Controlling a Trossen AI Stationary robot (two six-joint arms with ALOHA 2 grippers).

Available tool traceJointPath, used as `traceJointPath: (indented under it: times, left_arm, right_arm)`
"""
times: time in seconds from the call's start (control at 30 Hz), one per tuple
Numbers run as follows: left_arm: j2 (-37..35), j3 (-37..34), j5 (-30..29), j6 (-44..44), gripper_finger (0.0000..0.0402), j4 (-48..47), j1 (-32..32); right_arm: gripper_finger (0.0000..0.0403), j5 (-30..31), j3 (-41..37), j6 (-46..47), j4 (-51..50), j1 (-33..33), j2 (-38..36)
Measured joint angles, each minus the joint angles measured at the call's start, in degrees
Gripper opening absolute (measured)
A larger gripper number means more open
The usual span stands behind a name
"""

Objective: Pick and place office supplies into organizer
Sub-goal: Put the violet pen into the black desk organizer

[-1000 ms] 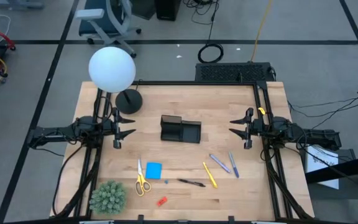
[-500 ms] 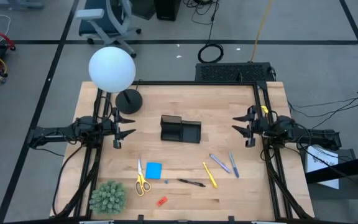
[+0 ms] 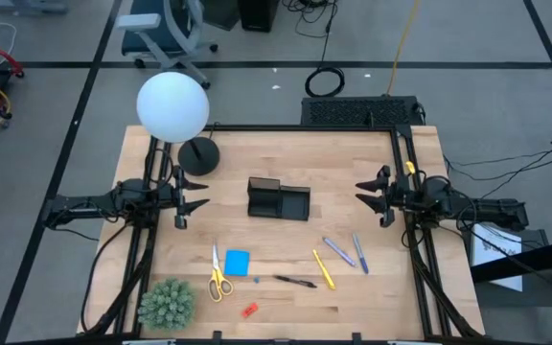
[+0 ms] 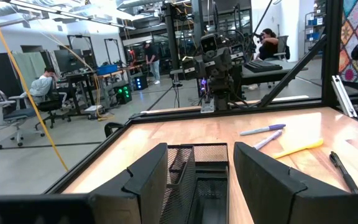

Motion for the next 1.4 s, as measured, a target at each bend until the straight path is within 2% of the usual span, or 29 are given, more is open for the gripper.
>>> traceJointPath:
  times: [0.2,0.57,0.77,1.23,1.4]
  left_arm:
    - [0.01,0.01,0.02,0.0,0.0191,0.0,0.02]
    - [-0.02,0.0,0.02,-0.02,0.0191,0.0,0.02]
    - [-0.02,-0.02,0.01,0.0,0.0191,0.02,0.01]
    - [-0.02,-0.02,0.02,-0.02,0.0191,0.02,0.0]
    - [-0.02,0.0,0.02,-0.25,0.0191,0.02,0.01]
  right_arm:
    - [0.0153,-0.17,0.01,5.76,1.24,0.01,0.55]
    - [0.0153,-1.73,0.02,6.31,10.57,0.02,0.66]
    - [0.0153,-1.65,1.87,4.83,11.62,0.02,1.4]
    - [0.0153,-3.08,11.33,-0.49,11.46,0.02,13.95]
    - [0.0153,-3.06,16.13,-1.27,6.78,0.02,18.48]
